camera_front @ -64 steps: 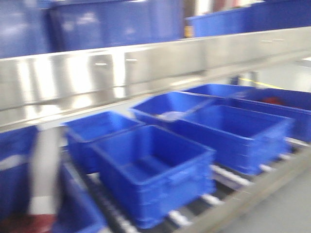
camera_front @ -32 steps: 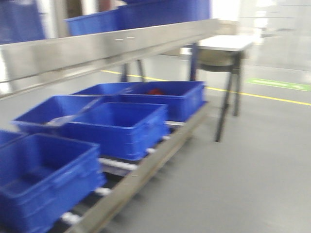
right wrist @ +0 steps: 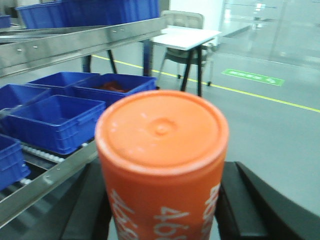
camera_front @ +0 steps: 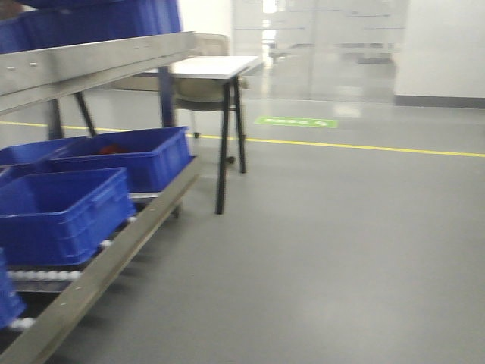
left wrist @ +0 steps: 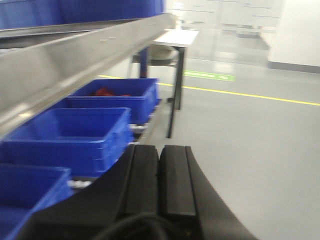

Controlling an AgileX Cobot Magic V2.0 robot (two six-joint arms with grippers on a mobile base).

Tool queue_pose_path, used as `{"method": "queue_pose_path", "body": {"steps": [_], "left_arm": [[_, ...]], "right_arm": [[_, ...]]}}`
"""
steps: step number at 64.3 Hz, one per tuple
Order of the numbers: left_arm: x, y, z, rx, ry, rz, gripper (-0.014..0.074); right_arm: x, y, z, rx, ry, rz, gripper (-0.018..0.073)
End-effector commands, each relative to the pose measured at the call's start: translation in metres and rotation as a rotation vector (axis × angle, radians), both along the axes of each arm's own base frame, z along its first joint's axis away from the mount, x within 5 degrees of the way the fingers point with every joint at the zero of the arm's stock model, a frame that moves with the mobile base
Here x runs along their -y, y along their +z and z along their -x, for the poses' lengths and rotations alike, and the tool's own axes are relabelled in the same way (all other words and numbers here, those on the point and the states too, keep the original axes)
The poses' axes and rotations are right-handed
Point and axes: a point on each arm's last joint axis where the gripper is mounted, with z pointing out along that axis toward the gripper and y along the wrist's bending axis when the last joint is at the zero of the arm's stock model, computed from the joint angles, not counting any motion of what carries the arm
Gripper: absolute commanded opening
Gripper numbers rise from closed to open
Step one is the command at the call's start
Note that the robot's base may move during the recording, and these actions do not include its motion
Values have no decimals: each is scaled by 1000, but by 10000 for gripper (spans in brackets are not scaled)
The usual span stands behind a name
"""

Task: Grab orange capacitor from left shelf to right conveyor
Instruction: 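Drive the base away from the shelf across the floor, holding the cylinder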

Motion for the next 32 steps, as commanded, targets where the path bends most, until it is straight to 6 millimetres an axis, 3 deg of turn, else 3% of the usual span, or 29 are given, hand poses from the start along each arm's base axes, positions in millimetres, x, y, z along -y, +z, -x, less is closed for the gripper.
{"method": "queue_pose_path", "body": {"steps": [1, 32], "left_arm": [[-1, 10, 1, 97, 5, 13, -127], [-1, 10, 1, 97, 5, 13, -127]], "right_arm": [[0, 16, 1, 107, 2, -15, 74], [0, 16, 1, 107, 2, -15, 74]]}}
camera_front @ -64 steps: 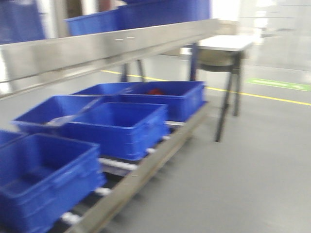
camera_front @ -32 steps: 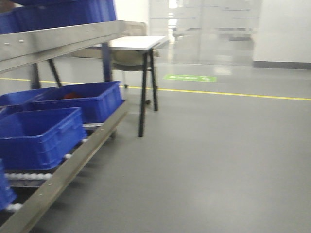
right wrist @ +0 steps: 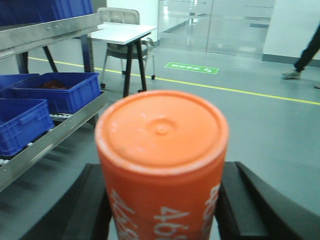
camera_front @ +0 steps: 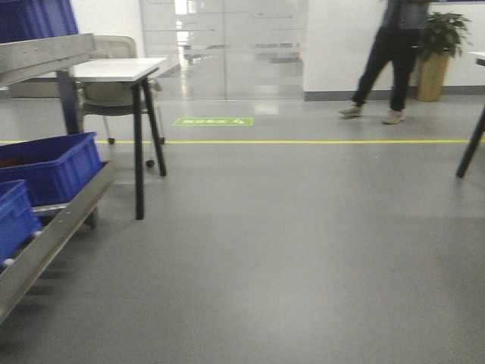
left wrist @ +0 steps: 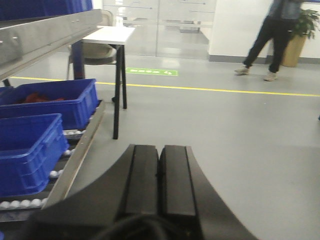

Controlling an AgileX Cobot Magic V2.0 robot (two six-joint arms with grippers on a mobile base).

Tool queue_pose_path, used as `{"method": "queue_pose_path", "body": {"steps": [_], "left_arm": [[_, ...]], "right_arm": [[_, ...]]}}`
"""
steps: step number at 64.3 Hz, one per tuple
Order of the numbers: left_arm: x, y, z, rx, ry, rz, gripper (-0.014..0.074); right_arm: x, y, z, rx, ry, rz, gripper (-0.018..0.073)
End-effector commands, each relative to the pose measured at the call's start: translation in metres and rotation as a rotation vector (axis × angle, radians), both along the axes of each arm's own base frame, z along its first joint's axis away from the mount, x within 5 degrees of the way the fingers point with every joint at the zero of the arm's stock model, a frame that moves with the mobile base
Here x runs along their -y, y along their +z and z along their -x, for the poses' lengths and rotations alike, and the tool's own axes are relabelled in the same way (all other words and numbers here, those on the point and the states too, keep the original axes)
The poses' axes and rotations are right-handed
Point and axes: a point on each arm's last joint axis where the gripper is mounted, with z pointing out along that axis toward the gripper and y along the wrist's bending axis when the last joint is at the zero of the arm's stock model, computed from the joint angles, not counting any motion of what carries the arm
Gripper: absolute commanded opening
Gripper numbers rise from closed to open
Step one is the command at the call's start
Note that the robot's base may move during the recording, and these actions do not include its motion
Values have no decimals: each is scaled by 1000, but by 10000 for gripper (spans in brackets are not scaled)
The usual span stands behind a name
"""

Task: Grab orange capacitor from left shelf to right conveyor
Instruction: 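Drive the base away from the shelf across the floor, holding the cylinder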

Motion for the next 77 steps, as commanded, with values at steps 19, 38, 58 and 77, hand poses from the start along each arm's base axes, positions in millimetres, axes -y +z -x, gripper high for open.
{"method": "queue_pose_path", "body": {"steps": [19, 38, 58, 77], "left_arm": [[-1, 10, 1, 97, 5, 13, -127], [-1, 10, 1, 97, 5, 13, -127], [-1, 10, 1, 97, 5, 13, -127], [-1, 10, 1, 97, 5, 13, -127]], "right_arm": [[0, 16, 1, 107, 2, -13, 74], [0, 16, 1, 107, 2, -13, 74], [0, 16, 1, 107, 2, -13, 74], [0, 16, 1, 107, 2, -13, 74]]}}
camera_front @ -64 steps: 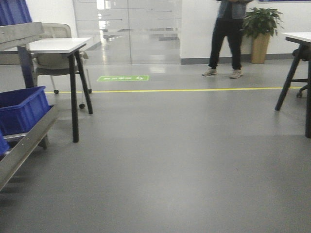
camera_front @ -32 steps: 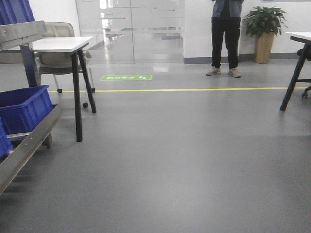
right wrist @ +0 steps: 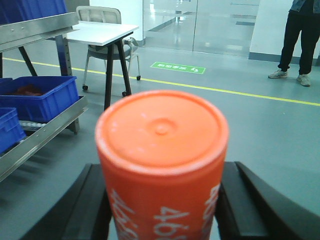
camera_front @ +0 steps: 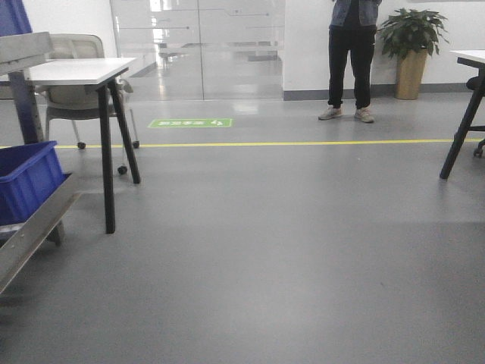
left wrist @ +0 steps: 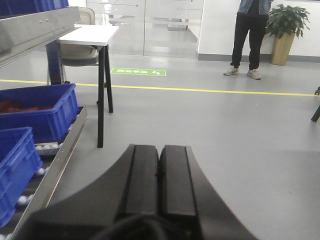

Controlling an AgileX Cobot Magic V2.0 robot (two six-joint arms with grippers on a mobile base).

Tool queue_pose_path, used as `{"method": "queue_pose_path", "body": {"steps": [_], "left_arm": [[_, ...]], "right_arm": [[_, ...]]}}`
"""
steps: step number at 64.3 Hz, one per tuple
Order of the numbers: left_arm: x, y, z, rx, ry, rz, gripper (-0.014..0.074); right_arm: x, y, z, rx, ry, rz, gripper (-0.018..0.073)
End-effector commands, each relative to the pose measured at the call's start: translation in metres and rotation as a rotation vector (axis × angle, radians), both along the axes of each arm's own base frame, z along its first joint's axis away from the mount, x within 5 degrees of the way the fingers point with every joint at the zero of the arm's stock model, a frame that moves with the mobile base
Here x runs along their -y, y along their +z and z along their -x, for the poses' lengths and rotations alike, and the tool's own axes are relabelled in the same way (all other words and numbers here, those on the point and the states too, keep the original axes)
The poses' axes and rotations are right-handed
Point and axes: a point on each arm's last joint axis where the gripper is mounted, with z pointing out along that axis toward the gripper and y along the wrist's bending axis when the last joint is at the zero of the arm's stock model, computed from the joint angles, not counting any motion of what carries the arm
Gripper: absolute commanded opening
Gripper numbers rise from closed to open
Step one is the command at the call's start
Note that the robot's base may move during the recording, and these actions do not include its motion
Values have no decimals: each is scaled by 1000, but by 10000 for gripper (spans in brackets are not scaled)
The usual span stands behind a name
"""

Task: Grab orange capacitor from left shelf to right conveyor
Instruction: 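Drive the base away from the shelf across the floor, holding the cylinder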

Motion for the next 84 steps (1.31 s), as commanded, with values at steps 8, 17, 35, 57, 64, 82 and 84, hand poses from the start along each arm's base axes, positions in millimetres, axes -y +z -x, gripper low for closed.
{"method": "queue_pose_path", "body": {"steps": [8, 17, 35, 57, 64, 82, 84], "left_arm": [[-1, 10, 1, 97, 5, 13, -127], [-1, 10, 1, 97, 5, 13, -127], [-1, 10, 1, 97, 5, 13, -127], [-1, 10, 1, 97, 5, 13, -127], [-1, 10, 1, 97, 5, 13, -127], [-1, 10, 1, 97, 5, 13, -127], [-1, 10, 1, 97, 5, 13, -127]], "right_arm": [[0, 16, 1, 106, 2, -13, 74], [0, 16, 1, 105, 2, -12, 74], [0, 16, 1, 105, 2, -12, 74], [0, 16, 1, 105, 2, -12, 74], [0, 16, 1, 105, 2, -12, 74], [0, 16, 1, 105, 2, -12, 74], [0, 16, 1, 105, 2, -12, 74]]}}
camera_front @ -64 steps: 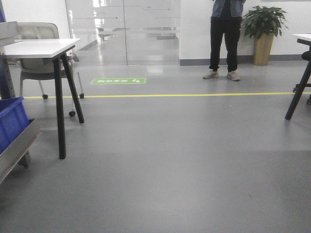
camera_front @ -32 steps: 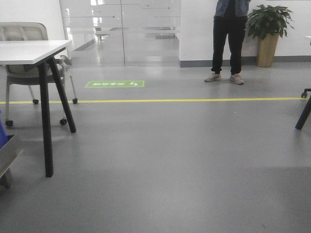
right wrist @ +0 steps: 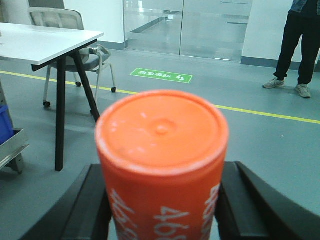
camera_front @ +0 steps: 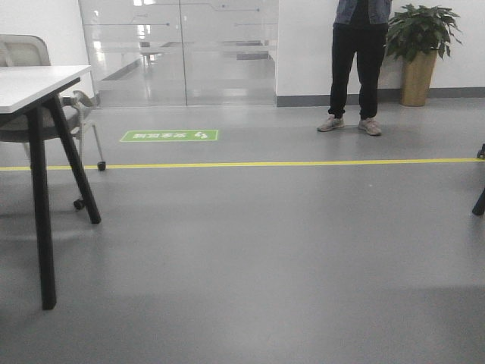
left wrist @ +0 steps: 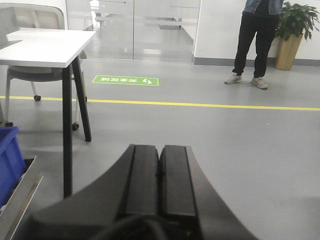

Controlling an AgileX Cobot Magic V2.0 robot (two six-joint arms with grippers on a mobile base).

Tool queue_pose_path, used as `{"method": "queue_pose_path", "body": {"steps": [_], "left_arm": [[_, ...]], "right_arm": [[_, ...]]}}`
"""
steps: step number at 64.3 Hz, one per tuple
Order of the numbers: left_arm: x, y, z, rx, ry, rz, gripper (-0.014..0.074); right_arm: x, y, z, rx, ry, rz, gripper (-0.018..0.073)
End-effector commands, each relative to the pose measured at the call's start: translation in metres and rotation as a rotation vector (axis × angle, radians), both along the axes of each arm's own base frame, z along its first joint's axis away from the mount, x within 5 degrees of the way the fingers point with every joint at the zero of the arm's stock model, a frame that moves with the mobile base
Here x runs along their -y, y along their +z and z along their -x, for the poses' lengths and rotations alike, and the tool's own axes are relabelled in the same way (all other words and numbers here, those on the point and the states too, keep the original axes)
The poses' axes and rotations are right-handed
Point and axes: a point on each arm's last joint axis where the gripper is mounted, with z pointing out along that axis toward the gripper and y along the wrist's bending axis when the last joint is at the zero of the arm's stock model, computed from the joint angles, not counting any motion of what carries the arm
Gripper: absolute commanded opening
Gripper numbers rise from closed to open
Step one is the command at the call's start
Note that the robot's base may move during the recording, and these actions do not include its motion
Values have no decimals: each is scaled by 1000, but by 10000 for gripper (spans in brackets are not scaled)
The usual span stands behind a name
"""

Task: Grab orange capacitor from left shelf to right conveyor
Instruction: 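Drive the base away from the shelf across the floor, holding the cylinder, then turn and drive the base up to the red-framed conveyor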

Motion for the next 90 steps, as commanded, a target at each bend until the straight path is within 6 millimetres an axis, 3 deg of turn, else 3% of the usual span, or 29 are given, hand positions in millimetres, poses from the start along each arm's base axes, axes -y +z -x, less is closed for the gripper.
{"method": "queue_pose_path", "body": {"steps": [1, 90], "left_arm": [[-1, 10, 1, 97, 5, 13, -127], [-1, 10, 1, 97, 5, 13, -127]], "right_arm": [[0, 16, 1, 105, 2, -12, 74], [0, 16, 1, 105, 2, -12, 74]]}}
